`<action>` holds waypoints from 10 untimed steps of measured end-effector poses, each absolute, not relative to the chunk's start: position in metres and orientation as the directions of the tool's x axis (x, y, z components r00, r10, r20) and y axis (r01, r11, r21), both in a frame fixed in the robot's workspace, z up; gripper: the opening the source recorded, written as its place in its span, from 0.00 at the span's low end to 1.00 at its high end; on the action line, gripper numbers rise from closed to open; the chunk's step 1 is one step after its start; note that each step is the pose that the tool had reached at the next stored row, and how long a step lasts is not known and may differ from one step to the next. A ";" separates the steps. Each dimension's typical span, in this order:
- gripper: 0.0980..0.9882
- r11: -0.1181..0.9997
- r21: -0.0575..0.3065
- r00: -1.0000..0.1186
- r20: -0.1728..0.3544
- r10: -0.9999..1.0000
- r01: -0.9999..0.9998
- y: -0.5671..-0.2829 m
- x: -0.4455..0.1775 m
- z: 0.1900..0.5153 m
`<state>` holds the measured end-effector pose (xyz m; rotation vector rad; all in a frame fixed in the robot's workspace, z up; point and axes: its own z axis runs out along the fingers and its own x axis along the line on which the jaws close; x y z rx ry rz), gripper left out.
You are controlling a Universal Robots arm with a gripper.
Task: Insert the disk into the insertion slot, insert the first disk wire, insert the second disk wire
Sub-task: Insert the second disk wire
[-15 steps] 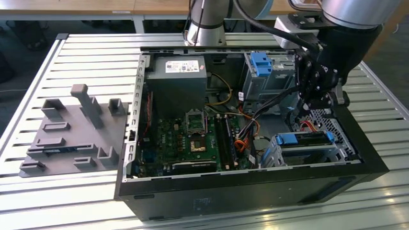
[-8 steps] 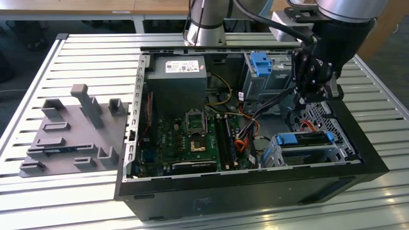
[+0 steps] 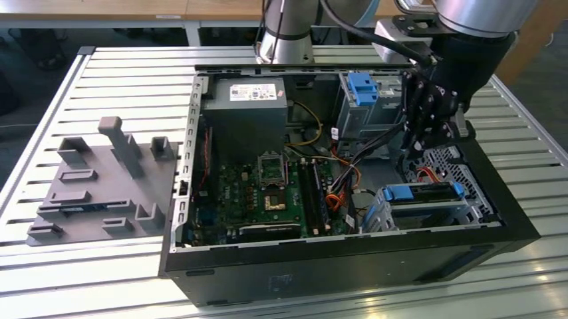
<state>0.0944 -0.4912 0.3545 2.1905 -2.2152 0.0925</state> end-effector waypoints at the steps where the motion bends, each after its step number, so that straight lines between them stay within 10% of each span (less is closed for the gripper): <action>1: 0.17 0.010 -0.025 -0.012 0.059 -0.998 -1.000 -0.491 0.094 0.353; 10: 0.17 0.010 -0.025 -0.012 0.062 -0.998 -1.000 -0.491 0.095 0.346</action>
